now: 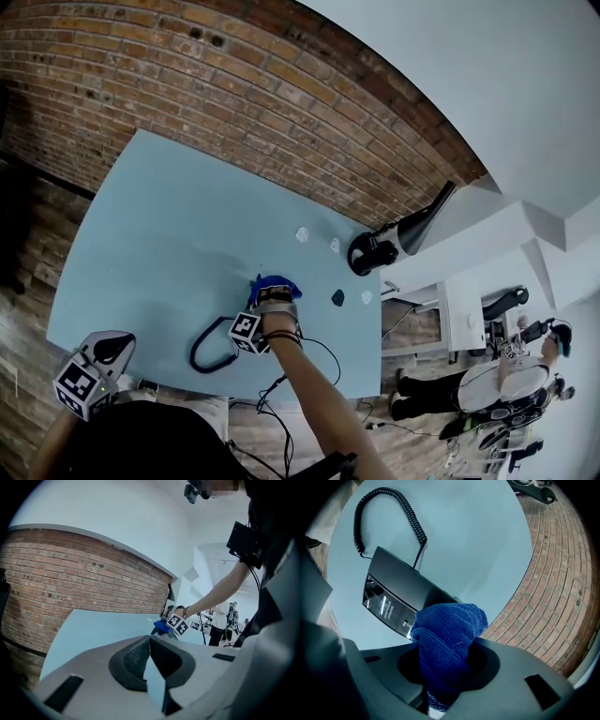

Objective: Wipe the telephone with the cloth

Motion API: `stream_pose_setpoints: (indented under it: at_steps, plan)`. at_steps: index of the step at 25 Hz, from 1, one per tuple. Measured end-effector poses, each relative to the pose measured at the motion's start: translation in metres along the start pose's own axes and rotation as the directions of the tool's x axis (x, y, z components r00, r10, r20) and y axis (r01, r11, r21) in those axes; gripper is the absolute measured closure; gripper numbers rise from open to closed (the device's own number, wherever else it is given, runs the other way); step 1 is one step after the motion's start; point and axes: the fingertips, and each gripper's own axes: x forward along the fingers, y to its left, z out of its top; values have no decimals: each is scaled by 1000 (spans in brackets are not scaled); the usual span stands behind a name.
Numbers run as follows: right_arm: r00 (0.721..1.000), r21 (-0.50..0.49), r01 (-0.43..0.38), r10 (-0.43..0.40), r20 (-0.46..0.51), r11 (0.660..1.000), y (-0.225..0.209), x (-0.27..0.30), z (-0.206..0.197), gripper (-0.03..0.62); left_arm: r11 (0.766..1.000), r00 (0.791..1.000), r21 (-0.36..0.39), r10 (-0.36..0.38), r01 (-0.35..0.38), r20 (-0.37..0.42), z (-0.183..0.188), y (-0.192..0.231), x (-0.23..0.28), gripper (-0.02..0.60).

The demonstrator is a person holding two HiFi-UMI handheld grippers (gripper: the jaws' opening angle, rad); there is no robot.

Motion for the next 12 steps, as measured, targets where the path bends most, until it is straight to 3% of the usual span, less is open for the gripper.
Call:
stream_pose_setpoints:
  at_steps: [12]
  plan:
    - [1000,-35,13,-13,-23,999,2,1,-3,450,1000,1000,6,20,-20,-2,-5,11,-7,574]
